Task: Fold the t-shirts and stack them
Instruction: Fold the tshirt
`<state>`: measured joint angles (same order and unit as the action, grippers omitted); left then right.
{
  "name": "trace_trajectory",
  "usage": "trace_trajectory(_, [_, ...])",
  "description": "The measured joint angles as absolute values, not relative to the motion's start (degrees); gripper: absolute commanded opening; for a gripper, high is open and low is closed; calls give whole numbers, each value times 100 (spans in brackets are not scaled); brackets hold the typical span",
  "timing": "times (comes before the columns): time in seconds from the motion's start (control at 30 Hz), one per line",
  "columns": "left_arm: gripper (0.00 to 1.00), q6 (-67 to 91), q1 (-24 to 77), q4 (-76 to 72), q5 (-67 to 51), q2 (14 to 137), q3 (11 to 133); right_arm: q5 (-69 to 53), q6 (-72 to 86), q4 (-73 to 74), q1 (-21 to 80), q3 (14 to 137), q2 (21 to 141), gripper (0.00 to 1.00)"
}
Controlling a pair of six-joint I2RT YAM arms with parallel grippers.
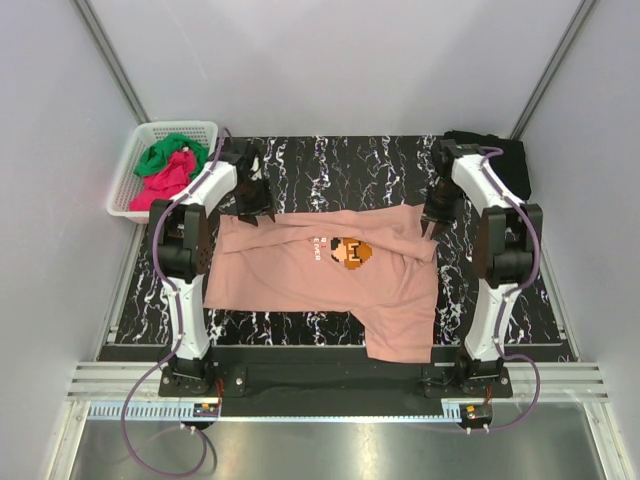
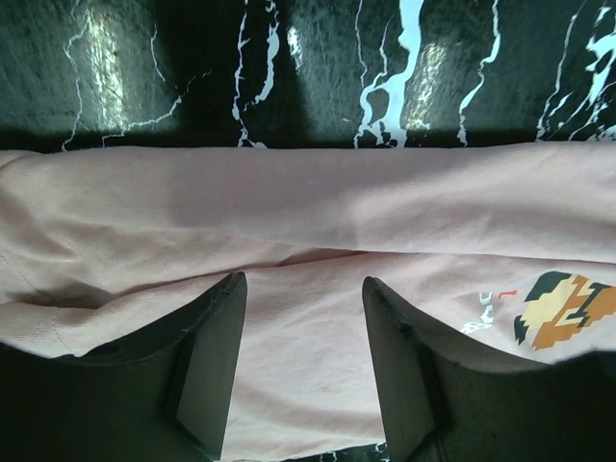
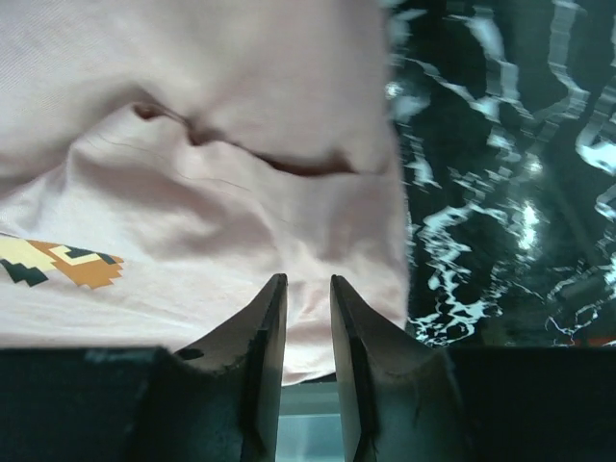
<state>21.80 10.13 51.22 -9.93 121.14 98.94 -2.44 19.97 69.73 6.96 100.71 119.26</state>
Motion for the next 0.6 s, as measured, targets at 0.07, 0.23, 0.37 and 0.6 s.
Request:
trace_trajectory(0.07, [56, 2180, 1013, 5127, -993, 12114, 9870, -228, 2045, 6890, 541, 9835, 11596, 32])
trace_trajectory(0.23, [56, 2180, 1013, 5098, -998, 12112, 9808, -217, 2141, 6733, 493, 9472, 11120, 33])
trace_trajectory(0.37, [56, 2178, 1013, 5087, -998, 12112, 9749, -242, 2167, 6683, 532, 9262, 11080, 32])
trace_trajectory(0.6, [56, 2139, 1013, 5092, -987, 11981, 9529, -220, 2244, 6486, 423, 9183, 11080, 34])
